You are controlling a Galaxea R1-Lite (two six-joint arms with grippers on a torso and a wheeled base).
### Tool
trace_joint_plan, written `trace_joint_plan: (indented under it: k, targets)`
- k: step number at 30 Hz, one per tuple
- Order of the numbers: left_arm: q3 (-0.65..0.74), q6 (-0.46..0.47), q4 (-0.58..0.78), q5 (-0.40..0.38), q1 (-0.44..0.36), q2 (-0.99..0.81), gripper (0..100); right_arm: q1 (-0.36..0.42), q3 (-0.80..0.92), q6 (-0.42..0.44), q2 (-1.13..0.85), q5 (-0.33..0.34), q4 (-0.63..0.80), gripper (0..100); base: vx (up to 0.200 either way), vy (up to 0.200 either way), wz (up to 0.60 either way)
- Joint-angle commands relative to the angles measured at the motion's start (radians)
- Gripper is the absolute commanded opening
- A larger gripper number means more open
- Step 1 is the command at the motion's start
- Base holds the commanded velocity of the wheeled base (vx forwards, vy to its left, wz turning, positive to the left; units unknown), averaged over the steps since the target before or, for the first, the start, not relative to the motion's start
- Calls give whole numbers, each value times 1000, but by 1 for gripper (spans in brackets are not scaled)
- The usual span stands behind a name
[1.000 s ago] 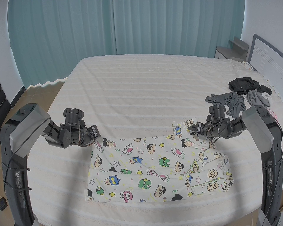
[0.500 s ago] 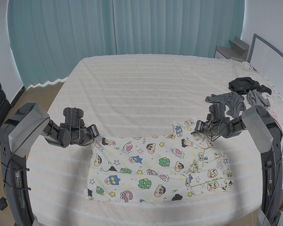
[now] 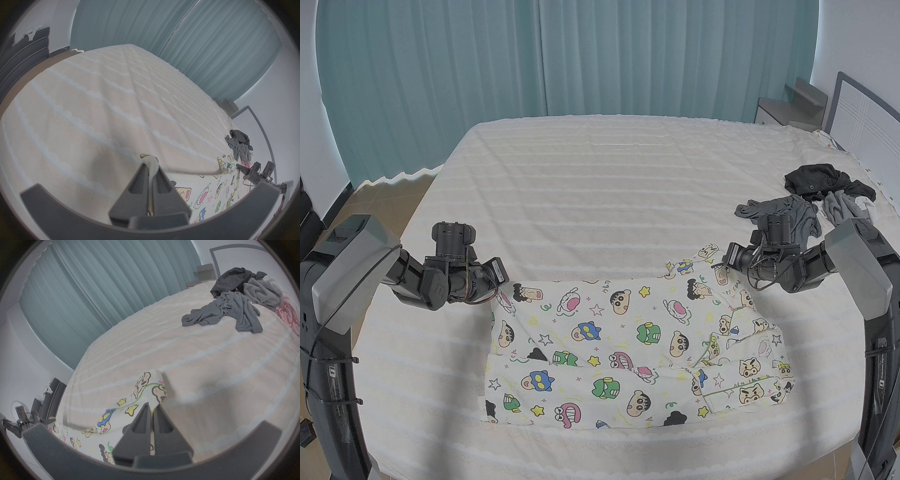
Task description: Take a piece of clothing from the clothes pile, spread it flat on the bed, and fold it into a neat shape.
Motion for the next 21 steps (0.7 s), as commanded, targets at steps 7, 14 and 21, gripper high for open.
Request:
trace_joint_plan:
  k: [7, 14, 21]
  targets:
    - [-6, 1, -5, 20, -1, -14, 0, -9, 8, 14, -25, 2, -44, 0, 0, 0, 0]
    - [-15, 2, -7, 23, -1, -17, 0, -9, 8, 19, -37, 2, -58, 0, 0, 0, 0]
    - [-42, 2, -5, 25, -1, -15, 0, -9, 3, 19, -39, 2, -60, 0, 0, 0, 0]
